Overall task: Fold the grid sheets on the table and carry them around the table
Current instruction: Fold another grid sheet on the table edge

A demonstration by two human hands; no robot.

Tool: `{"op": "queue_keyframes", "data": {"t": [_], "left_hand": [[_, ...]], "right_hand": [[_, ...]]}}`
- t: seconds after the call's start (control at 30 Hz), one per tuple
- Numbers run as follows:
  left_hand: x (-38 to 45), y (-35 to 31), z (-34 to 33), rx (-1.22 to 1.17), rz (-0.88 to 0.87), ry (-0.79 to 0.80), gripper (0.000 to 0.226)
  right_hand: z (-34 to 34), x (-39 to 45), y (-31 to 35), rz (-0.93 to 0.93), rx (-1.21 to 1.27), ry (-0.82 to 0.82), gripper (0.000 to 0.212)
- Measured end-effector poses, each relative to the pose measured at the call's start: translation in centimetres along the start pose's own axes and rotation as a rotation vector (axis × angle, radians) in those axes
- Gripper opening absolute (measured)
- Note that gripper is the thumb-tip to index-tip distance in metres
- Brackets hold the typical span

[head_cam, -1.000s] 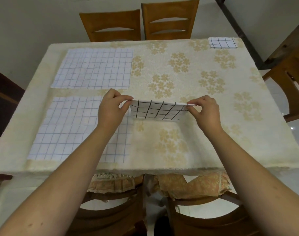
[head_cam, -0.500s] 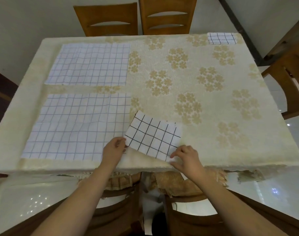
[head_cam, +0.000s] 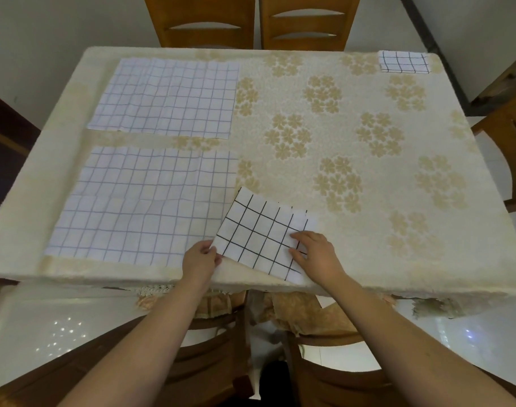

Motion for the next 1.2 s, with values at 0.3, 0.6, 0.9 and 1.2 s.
{"op": "queue_keyframes", "data": {"t": [0.3, 0.6, 0.9, 1.2], "left_hand": [[-1.0, -4.4, 3.2, 0.211, -0.372, 0.011, 0.021], [-0.8, -7.6, 3.7, 0.242, -0.531, 0.141, 0.034], [-1.8, -9.7, 3.3, 0.234, -0.608, 0.189, 0.024], [-2.3, -10.1, 3.4, 0.189, -0.616, 0.165, 0.011]], "right_hand": [[-0.5, 4.1, 0.6, -0.120, 0.043, 0.088, 0.063], [0.2, 7.4, 4.7, -0.097, 0.389, 0.090, 0.093], [2.8, 8.8, 6.7, -0.177, 0.620, -0.022, 0.033], [3.6, 9.7, 6.6, -0.280, 0.834, -0.104, 0.018]]}}
Point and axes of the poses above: each hand's wrist, its own x-axis towards the middle knuckle, its own z-axis out of the back of the hand, y = z × x, the point moved 9 cm from there along x, towards the middle knuckle, and after that the axes turned 9 degrees about -y, right-handed, at the moved point
